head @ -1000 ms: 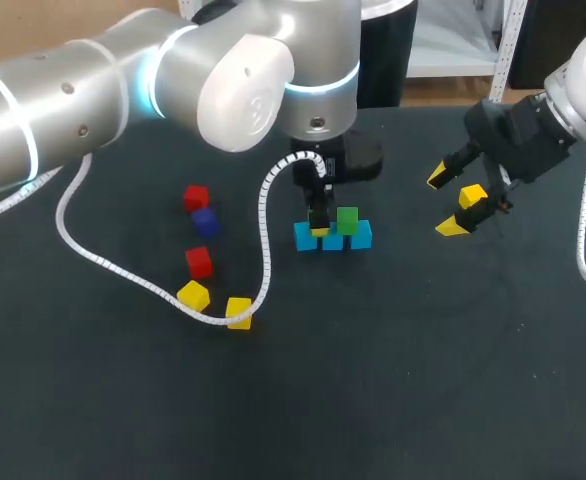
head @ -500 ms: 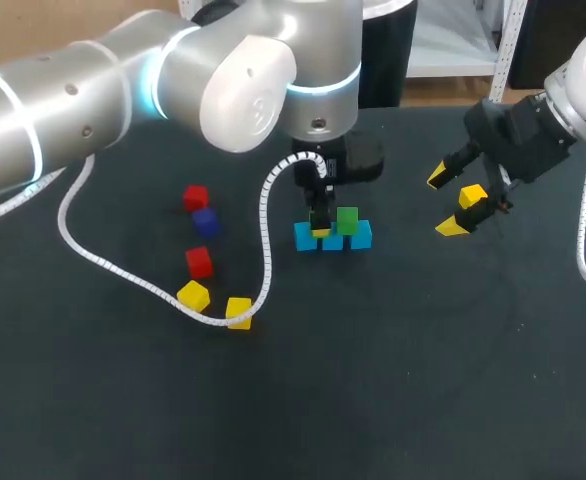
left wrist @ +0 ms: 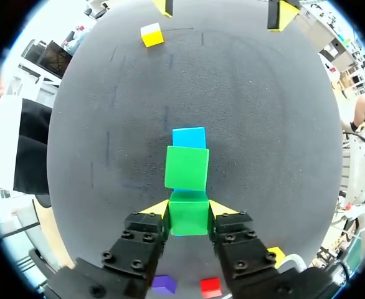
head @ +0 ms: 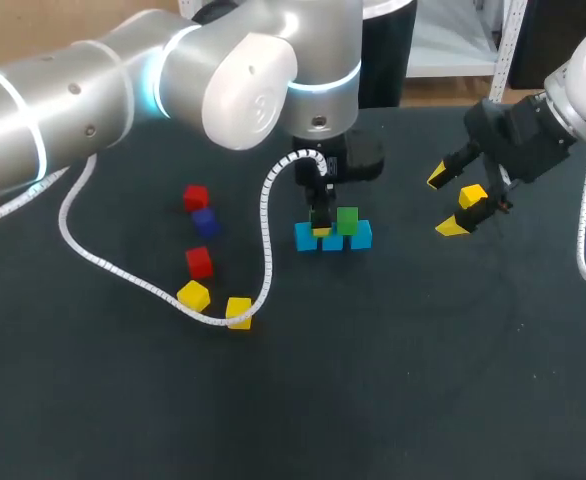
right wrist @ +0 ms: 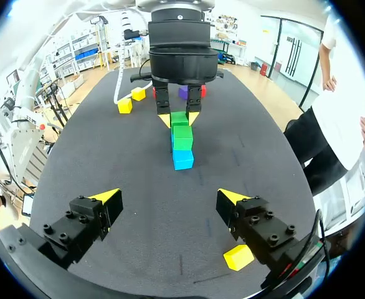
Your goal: Place the blue cubes, place green cubes on the blue cubes, place the yellow cubes on the green cubes, then place the red cubes on the yellow cubes, and place purple cube on the red cubes.
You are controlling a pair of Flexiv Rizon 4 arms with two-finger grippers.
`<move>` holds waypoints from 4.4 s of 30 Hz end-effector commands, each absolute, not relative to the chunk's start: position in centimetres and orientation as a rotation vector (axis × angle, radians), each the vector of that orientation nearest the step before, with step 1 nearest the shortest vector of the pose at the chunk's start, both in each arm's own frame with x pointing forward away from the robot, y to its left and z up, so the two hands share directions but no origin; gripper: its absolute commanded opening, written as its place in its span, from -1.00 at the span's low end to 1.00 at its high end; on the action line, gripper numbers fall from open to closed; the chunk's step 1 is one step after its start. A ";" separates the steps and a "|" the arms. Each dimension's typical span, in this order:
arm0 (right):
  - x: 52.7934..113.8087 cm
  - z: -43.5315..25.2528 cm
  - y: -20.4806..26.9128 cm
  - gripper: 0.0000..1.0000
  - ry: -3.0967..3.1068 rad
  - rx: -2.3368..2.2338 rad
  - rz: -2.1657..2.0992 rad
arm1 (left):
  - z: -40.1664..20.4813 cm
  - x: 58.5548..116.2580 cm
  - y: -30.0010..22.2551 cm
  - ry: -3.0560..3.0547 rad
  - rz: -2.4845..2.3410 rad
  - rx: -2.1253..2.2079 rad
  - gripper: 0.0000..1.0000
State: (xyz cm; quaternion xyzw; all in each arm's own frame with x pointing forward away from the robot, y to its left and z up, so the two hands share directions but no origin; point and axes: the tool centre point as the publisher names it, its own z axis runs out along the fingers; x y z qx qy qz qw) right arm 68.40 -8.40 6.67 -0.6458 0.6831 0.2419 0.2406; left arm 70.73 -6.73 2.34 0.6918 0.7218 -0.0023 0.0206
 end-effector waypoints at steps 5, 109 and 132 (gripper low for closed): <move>68.4 6.7 -8.4 1.00 1.867 -1.766 0.662 | 2.1 71.0 -6.7 2.250 -0.008 2.151 -1.00; 68.4 6.7 -8.4 1.00 1.867 -1.766 0.662 | 7.6 67.6 1.4 1.914 -0.256 1.943 1.00; 68.4 6.7 -8.4 1.00 1.867 -1.766 0.662 | 8.1 67.3 2.8 1.944 -0.269 1.959 1.00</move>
